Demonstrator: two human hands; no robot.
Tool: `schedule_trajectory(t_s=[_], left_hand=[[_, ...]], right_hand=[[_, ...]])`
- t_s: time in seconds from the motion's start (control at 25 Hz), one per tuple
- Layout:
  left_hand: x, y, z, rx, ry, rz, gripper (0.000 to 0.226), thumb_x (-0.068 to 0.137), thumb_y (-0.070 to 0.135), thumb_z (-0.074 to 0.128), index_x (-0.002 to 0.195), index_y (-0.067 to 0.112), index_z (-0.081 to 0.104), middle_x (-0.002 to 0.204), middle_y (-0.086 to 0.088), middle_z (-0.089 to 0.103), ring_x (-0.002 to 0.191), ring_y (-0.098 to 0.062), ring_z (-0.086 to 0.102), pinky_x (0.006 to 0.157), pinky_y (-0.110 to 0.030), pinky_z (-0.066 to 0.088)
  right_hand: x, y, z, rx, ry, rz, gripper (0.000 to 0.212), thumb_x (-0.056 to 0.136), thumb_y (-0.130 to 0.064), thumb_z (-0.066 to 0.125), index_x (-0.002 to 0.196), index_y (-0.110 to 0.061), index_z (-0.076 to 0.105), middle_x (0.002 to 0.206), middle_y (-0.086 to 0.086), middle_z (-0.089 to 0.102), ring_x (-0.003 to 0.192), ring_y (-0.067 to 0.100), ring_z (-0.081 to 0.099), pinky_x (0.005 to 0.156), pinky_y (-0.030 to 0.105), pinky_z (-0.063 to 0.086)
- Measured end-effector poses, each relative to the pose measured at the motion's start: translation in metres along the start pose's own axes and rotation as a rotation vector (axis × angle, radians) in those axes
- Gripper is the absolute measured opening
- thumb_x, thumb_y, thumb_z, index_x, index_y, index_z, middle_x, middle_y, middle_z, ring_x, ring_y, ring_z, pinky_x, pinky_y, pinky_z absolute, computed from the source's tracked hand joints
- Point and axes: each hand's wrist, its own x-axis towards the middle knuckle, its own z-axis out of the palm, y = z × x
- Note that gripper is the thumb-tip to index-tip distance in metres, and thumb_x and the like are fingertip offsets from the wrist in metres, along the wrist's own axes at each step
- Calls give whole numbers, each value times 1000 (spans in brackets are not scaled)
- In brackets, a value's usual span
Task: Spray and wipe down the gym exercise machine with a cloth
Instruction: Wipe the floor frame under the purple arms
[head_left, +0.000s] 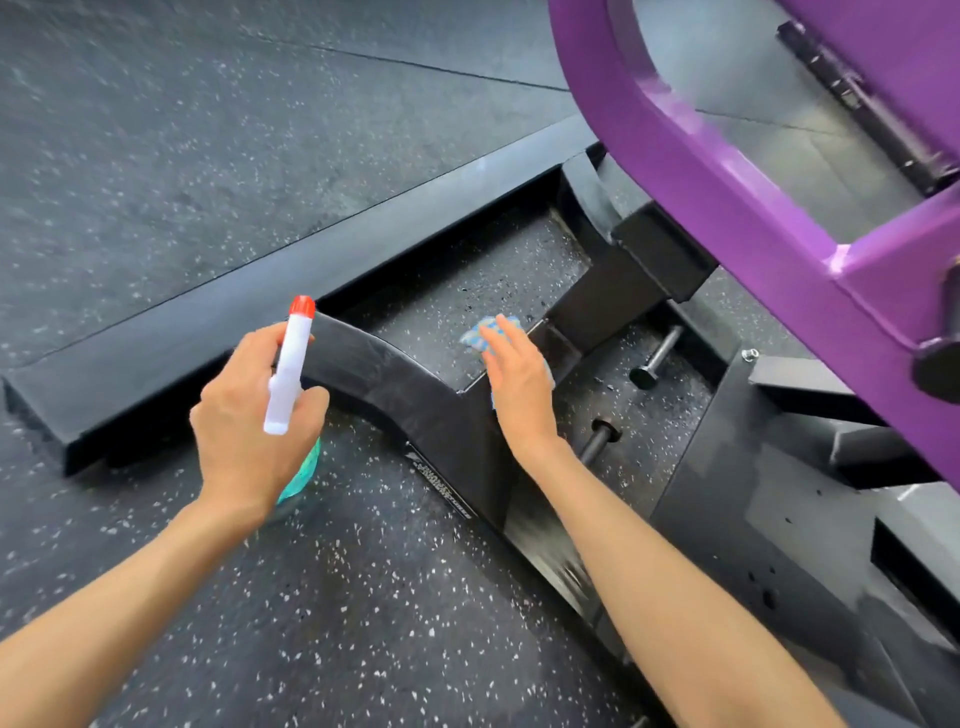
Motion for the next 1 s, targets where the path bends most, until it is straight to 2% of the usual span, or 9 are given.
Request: schedule_trajectory(t_s=[0.08, 0.16, 0.28, 0.4, 0.6, 0.68, 0.76, 0.88, 1.0], left_hand=[[6, -1, 0, -8, -6, -15, 50, 64, 19, 45, 111, 19, 63, 78, 2, 56, 72, -36, 54, 69, -39, 42], [7, 0, 1, 13, -17, -25, 48, 66, 19, 46, 111, 20, 62, 78, 2, 56, 72, -33, 51, 68, -36, 38], [4, 0, 6, 55, -36, 14, 44, 69, 19, 49, 111, 22, 61, 77, 2, 57, 69, -29, 49, 66, -31, 31], [10, 1, 3, 28, -31, -6, 43, 68, 19, 49, 108, 22, 63, 75, 1, 58, 70, -31, 50, 66, -32, 32], [11, 2, 6, 50, -52, 11, 36, 72, 15, 54, 107, 23, 60, 73, -2, 57, 70, -34, 48, 66, -34, 31], [8, 2, 9, 60, -65, 47, 38, 72, 15, 55, 109, 22, 60, 74, -1, 58, 70, -33, 49, 65, -33, 31], [8, -1, 8, 56, -56, 47, 42, 70, 17, 52, 110, 22, 61, 74, 0, 58, 70, -31, 49, 66, -32, 31], [11, -3, 6, 39, -30, 21, 46, 66, 21, 47, 109, 24, 62, 73, -3, 59, 71, -34, 52, 65, -34, 36], [16, -1, 5, 53, -20, 25, 45, 65, 20, 47, 107, 23, 63, 71, -6, 60, 72, -40, 53, 66, -40, 42]], right_hand=[[-22, -1, -9, -52, -21, -295, 35, 83, 0, 59, 118, -2, 64, 124, 18, 61, 113, 31, 61, 99, 40, 45], [10, 20, -56, -266, 119, -561, 45, 80, 6, 65, 123, -4, 61, 130, 14, 58, 117, 31, 57, 100, 41, 42], [71, 51, -128, -797, 457, -631, 57, 85, 9, 58, 138, -10, 47, 143, 6, 48, 132, 26, 42, 114, 38, 23], [84, 76, -132, -1222, 417, -693, 59, 90, 1, 39, 148, -8, 30, 153, 5, 32, 141, 27, 30, 117, 41, 7], [40, 89, -58, -1376, -138, -833, 59, 88, -5, 28, 146, -12, 34, 151, 5, 36, 140, 25, 32, 116, 45, -16], [45, 78, -73, -1383, -80, -869, 59, 90, -5, 33, 148, -13, 27, 152, 3, 34, 140, 24, 32, 116, 45, -16], [59, 76, -112, -1243, 147, -735, 62, 90, 1, 42, 149, -10, 26, 153, 5, 31, 140, 26, 31, 119, 40, -1], [68, 66, -146, -949, 382, -574, 63, 89, 6, 39, 149, -7, 24, 155, 6, 25, 142, 28, 25, 117, 39, 13], [33, 84, -83, -1030, 188, -704, 65, 86, 4, 44, 147, -4, 26, 153, 8, 31, 141, 26, 29, 116, 39, 13]])
